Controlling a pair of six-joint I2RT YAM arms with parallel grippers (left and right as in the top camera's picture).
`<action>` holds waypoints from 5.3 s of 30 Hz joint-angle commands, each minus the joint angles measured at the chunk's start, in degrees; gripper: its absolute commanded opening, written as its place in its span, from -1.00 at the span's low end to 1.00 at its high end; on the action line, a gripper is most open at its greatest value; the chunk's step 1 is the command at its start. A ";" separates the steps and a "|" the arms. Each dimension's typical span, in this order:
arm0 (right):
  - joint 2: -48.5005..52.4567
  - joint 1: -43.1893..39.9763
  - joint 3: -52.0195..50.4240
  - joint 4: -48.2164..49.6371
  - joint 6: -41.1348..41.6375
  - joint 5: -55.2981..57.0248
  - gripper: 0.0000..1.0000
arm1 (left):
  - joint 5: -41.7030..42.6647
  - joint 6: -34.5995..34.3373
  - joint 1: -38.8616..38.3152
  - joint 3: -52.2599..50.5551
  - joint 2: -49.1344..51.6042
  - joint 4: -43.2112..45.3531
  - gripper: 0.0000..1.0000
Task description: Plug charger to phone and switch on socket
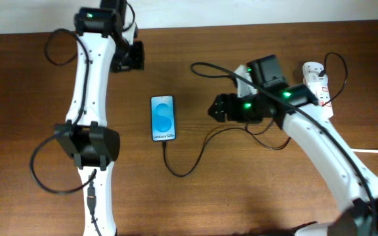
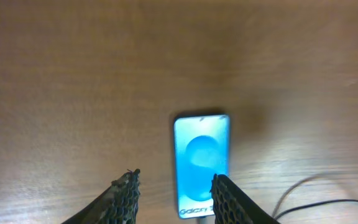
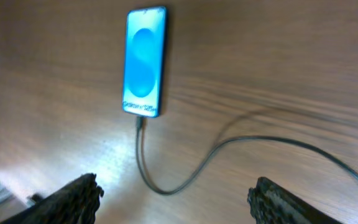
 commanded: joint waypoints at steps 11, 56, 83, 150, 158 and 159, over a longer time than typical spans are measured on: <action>-21.27 -22.05 2.32 -9.62 -5.05 8.57 0.69 | 9.51 7.96 0.28 19.43 -0.44 -5.38 0.56; 31.36 -58.60 30.36 -1.99 -7.13 -0.02 0.99 | 9.46 7.96 0.28 19.43 -0.44 -5.38 0.99; 41.62 -48.35 30.29 -2.49 -4.20 10.49 0.99 | 9.46 7.96 0.28 19.43 -0.44 -5.38 1.00; 45.72 -45.83 30.71 -4.22 -6.25 11.58 0.99 | 9.46 7.98 0.24 19.43 -0.44 -5.38 0.99; 45.79 -45.05 30.67 -6.32 -7.61 11.58 0.99 | 9.46 7.96 0.24 19.43 -0.44 -5.38 0.99; 45.79 -44.63 30.67 -6.43 -7.78 11.58 0.99 | 9.46 7.96 0.24 19.43 -0.44 -5.38 0.99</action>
